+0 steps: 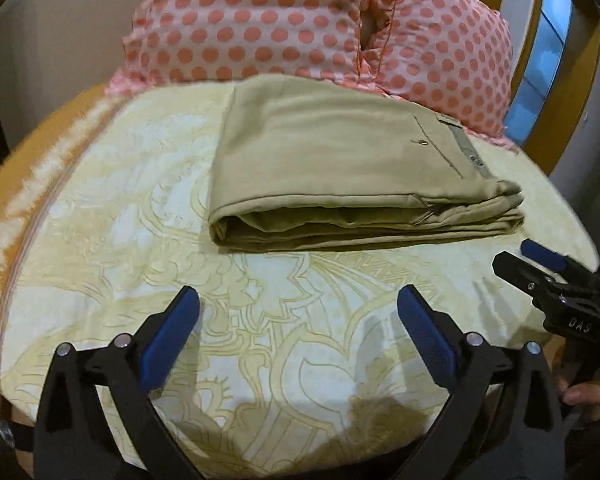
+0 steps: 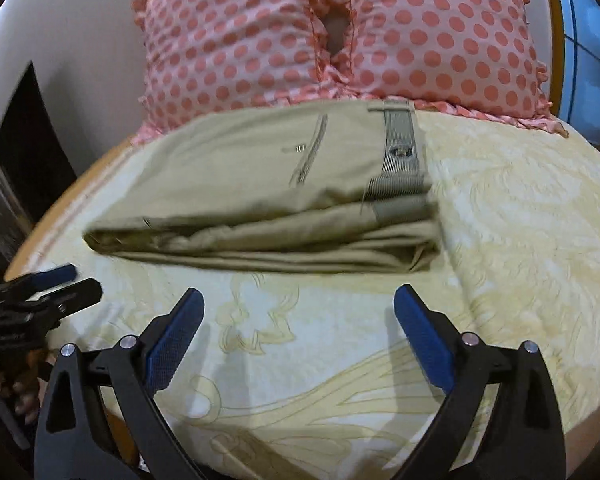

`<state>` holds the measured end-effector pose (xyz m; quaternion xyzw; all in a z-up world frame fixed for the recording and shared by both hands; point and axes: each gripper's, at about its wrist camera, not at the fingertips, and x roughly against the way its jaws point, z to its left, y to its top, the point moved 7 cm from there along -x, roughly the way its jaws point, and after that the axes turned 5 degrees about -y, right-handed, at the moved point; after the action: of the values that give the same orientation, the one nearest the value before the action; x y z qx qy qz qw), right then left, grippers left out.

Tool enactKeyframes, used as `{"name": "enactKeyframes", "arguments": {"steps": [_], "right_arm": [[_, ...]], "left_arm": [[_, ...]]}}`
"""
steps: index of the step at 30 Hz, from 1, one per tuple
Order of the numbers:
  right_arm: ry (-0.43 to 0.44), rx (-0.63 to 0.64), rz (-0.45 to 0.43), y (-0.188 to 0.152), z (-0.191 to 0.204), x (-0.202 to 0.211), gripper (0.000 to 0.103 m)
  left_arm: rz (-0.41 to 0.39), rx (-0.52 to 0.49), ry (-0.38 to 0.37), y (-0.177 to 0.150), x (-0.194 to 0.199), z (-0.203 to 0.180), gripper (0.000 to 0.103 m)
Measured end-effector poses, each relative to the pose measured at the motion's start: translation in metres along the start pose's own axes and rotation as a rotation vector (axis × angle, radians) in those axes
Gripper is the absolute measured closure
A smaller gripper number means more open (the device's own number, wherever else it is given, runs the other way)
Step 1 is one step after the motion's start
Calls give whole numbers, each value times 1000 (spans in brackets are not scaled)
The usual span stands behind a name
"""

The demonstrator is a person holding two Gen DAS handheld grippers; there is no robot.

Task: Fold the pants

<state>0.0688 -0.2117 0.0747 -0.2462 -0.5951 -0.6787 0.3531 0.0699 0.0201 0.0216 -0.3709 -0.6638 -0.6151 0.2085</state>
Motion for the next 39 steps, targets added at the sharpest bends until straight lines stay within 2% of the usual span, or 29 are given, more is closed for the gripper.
{"name": "enactKeyframes", "arguments": {"steps": [5, 6, 8, 11, 39], "right_arm": [[-87, 18, -12, -5, 7, -8, 2], [-104, 26, -14, -7, 8, -8, 1], [-154, 56, -26, -10, 12, -9, 1], [-173, 32, -58, -12, 11, -6, 1], [-169, 32, -63, -12, 9, -8, 1]], "left_arm": [[-7, -30, 81, -8, 0, -1, 2], [-6, -51, 116, -10, -1, -2, 2], [-32, -47, 130, -12, 1, -2, 2], [-49, -38, 133, -14, 2, -2, 2], [-61, -38, 138, -14, 2, -2, 2]]}}
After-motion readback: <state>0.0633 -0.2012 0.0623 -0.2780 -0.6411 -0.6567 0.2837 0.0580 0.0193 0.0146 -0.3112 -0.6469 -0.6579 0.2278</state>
